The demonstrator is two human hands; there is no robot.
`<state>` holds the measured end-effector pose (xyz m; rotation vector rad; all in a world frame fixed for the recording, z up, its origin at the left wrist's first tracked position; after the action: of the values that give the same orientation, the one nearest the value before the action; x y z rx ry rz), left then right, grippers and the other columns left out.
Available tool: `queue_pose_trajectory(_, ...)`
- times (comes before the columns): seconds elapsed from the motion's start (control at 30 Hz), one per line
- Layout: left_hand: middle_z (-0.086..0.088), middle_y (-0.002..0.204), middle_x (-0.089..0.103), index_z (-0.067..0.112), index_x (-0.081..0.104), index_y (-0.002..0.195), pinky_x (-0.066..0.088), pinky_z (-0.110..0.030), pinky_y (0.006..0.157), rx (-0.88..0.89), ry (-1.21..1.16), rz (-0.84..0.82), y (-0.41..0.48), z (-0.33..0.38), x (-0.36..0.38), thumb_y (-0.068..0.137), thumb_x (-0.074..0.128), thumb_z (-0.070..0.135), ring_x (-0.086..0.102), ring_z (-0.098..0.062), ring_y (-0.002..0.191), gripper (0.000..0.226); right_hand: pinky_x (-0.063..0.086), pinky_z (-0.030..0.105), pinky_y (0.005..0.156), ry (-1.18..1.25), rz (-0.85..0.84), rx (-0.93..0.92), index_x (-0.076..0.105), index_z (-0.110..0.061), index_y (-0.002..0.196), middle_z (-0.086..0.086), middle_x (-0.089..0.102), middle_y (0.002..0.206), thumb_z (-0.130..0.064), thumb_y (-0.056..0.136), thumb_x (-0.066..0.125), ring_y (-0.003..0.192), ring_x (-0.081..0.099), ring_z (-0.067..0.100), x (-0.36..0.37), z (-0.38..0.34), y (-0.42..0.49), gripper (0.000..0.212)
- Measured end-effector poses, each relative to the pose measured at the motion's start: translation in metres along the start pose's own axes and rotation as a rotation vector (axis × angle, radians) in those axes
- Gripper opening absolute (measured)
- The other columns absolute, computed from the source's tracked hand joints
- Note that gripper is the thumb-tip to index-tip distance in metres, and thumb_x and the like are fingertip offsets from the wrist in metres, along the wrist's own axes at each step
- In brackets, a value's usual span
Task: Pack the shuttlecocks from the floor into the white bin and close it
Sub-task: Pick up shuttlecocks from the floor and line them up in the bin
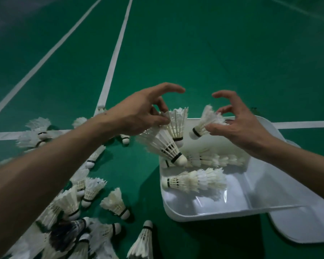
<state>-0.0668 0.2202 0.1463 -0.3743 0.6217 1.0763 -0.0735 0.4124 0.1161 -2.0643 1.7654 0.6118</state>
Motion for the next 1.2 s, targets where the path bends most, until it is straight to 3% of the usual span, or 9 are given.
queue_pose_trajectory(0.1,0.006,0.092,0.058,0.052,0.039,0.129,0.054,-0.016,0.072,0.022,0.038,-0.057,0.016,0.01,0.031,0.083,0.066,0.01,0.065,-0.005,0.078,0.067,0.057,0.04,0.081,-0.049,-0.001,0.073,0.049,-0.048,0.123,-0.004,0.049,0.109,-0.016,0.079,0.075,0.091,0.064,0.028,-0.024,0.033,-0.012,0.061)
queue_pose_trajectory(0.2,0.006,0.091,0.058,0.05,0.041,0.13,0.052,-0.018,0.075,0.03,0.082,-0.118,0.029,0.012,0.063,0.084,0.068,0.013,0.063,-0.008,0.075,0.064,0.048,0.024,0.073,-0.12,-0.011,0.113,0.058,-0.044,0.117,0.002,0.051,0.116,-0.016,0.079,0.074,0.1,0.057,0.019,-0.041,0.068,-0.024,0.05)
queue_pose_trajectory(0.43,0.013,0.09,0.058,0.048,0.038,0.134,0.051,-0.023,0.076,-0.028,0.191,-0.283,0.046,-0.002,0.123,0.087,0.067,0.017,0.062,-0.007,0.083,0.063,0.048,0.025,0.057,-0.264,-0.076,0.294,0.055,-0.035,0.109,-0.001,0.059,0.103,-0.02,0.076,0.077,0.082,0.063,0.019,-0.056,0.128,-0.043,0.043)
queue_pose_trajectory(0.57,0.013,0.091,0.057,0.047,0.038,0.135,0.05,-0.021,0.072,-0.051,0.189,-0.335,0.054,-0.01,0.144,0.088,0.066,0.015,0.062,-0.006,0.08,0.063,0.051,0.03,0.068,-0.549,-0.134,0.336,0.053,-0.033,0.108,-0.001,0.061,0.103,-0.024,0.073,0.076,0.088,0.06,0.021,-0.058,0.141,-0.044,0.043)
queue_pose_trajectory(0.67,0.013,0.092,0.057,0.047,0.038,0.135,0.051,-0.024,0.074,-0.065,0.201,-0.349,0.061,-0.014,0.151,0.088,0.065,0.016,0.061,-0.006,0.082,0.062,0.049,0.031,0.065,-0.705,-0.2,0.327,0.05,-0.035,0.105,0.002,0.064,0.1,-0.028,0.073,0.074,0.082,0.058,0.022,-0.052,0.15,-0.045,0.041)
queue_pose_trajectory(0.87,0.014,0.093,0.058,0.048,0.04,0.133,0.05,-0.023,0.073,-0.086,0.216,-0.339,0.068,-0.027,0.153,0.088,0.065,0.018,0.063,-0.007,0.082,0.06,0.039,0.024,0.055,-0.709,-0.353,0.352,0.05,-0.024,0.111,0.001,0.057,0.092,-0.027,0.074,0.078,0.08,0.053,0.02,-0.026,0.165,-0.042,0.046)
queue_pose_trajectory(1.0,0.014,0.092,0.058,0.047,0.041,0.133,0.049,-0.026,0.076,-0.098,0.212,-0.323,0.07,-0.035,0.149,0.088,0.065,0.018,0.061,-0.006,0.081,0.058,0.042,0.025,0.07,-0.71,-0.433,0.358,0.054,-0.02,0.116,0.001,0.057,0.109,-0.027,0.074,0.08,0.088,0.051,0.017,-0.005,0.172,-0.038,0.05)
queue_pose_trajectory(1.2,0.014,0.095,0.059,0.048,0.042,0.131,0.052,-0.032,0.082,-0.118,0.199,-0.316,0.069,-0.047,0.144,0.088,0.065,0.021,0.062,-0.009,0.084,0.056,0.052,0.027,0.076,-0.445,-0.4,0.466,0.058,-0.015,0.119,0.004,0.061,0.107,-0.018,0.072,0.083,0.094,0.062,0.02,0.016,0.184,-0.035,0.053)
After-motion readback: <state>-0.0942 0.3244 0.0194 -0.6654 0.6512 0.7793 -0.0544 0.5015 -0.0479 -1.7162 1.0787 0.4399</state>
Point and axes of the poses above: each hand's wrist, its own y-axis towards the middle knuckle, its own x-axis out of the palm, z = x × y, the point moved 9 cm from there along y, towards the middle knuckle
